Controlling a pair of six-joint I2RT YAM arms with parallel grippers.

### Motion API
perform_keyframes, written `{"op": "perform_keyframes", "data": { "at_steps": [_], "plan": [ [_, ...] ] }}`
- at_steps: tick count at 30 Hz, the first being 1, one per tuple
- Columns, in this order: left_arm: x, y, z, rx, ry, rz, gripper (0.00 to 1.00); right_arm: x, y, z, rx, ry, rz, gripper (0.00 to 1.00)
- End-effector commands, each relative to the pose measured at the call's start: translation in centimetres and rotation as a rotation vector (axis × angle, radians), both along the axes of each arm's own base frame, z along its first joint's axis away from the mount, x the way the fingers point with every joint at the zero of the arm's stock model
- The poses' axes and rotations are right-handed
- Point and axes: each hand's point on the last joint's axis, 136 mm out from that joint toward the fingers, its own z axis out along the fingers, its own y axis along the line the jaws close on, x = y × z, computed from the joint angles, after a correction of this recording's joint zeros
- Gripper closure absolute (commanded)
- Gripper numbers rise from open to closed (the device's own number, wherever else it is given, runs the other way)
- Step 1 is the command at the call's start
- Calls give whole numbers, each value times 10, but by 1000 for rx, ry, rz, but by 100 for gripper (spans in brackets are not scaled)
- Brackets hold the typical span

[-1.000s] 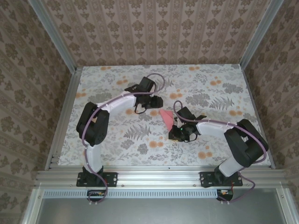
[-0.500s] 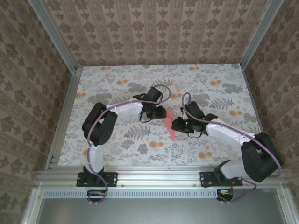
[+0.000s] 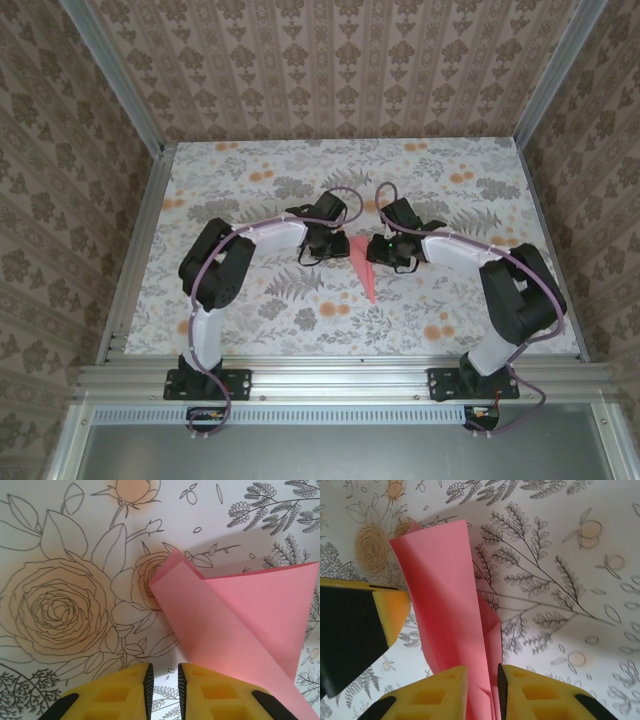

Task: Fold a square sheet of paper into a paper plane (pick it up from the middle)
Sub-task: Turn over the paper plane at the center of the table.

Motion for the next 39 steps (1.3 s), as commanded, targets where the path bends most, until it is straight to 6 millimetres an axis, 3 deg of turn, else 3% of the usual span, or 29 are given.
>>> {"op": "perform_keyframes", "data": {
  "at_steps": [1,8,16,25,30,39],
  "plan": [
    [-2,13,-7,35,21,28,77,-2,5,-6,-10,36,57,72],
    [-2,14,-10,18,36,40,77,-3,16,-16,-5,74,116,68],
    [-2,14,-14,-74,93,67,77,-4,28,-13,-24,59,171,63],
    [1,24,-8,-143,108,107,80,-4,33,-10,-100,37,192,76],
    [4,43,2,-156,89,149,80,-9,32,-6,-220,17,186,90],
    [-7,97,18,-147,55,251,78,-24,26,10,-501,-19,125,94]
  ]
}}
